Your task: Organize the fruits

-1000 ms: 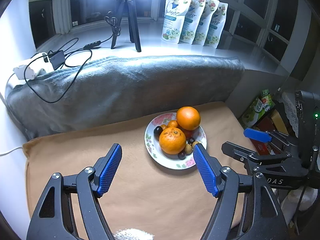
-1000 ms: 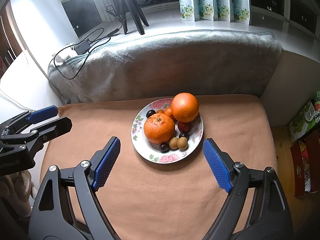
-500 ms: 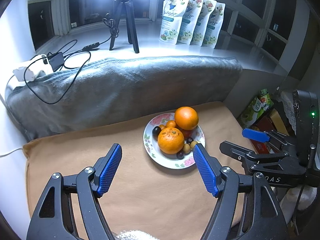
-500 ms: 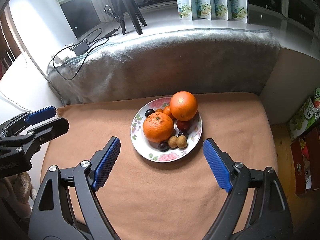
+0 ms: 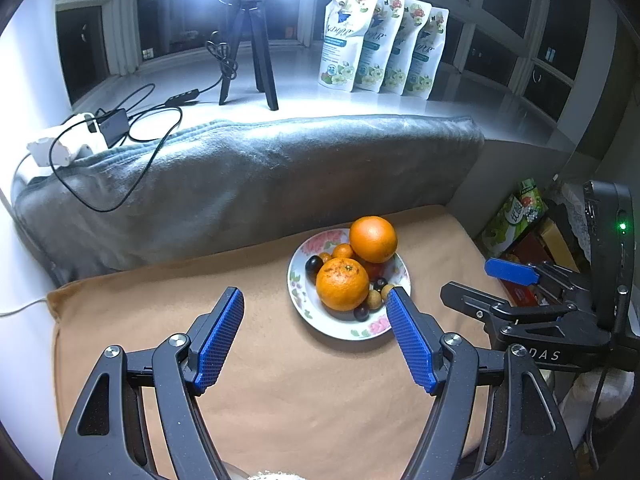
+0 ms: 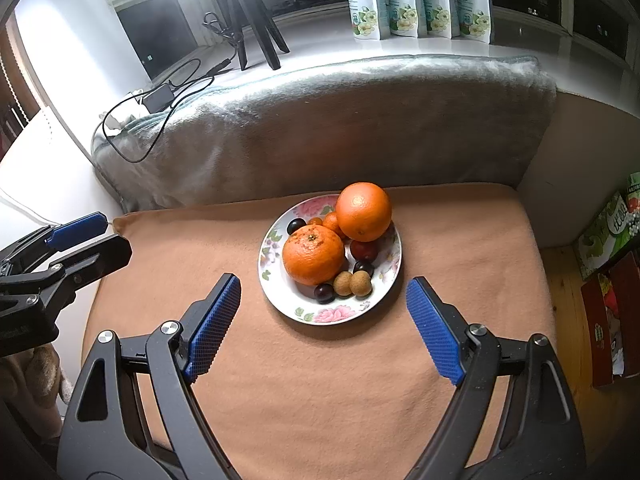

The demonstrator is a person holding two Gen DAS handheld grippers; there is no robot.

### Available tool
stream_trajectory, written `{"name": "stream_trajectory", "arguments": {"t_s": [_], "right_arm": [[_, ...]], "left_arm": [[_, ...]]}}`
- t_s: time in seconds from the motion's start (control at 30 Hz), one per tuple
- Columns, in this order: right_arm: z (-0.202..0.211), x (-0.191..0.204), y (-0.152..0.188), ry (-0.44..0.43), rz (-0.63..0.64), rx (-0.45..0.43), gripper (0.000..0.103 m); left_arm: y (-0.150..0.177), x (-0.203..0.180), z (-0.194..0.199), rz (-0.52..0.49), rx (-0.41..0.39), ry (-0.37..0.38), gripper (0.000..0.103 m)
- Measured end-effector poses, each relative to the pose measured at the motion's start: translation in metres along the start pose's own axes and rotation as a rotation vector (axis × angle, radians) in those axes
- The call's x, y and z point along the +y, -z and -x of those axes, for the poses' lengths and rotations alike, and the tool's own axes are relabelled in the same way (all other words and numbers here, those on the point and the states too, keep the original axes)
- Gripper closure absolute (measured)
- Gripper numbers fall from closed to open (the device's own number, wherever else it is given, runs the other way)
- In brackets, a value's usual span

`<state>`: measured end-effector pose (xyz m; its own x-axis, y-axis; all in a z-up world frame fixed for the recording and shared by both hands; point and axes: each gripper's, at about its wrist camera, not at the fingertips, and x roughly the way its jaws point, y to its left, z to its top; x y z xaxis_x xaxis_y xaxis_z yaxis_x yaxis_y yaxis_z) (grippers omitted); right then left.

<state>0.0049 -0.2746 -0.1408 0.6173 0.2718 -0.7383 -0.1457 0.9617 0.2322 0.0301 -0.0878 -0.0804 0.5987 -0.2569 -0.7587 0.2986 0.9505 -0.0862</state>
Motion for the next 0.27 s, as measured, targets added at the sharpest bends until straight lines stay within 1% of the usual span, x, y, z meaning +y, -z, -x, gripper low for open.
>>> {"name": "stream_trajectory", "arguments": {"t_s": [0.27], "right_arm": [[-0.0003,-0.0021,0.0011,0.002,0.0,0.001,0.016]], "left_arm": [[0.0005,-0.0013,-0.0003,0.0,0.002,0.0,0.029]]}}
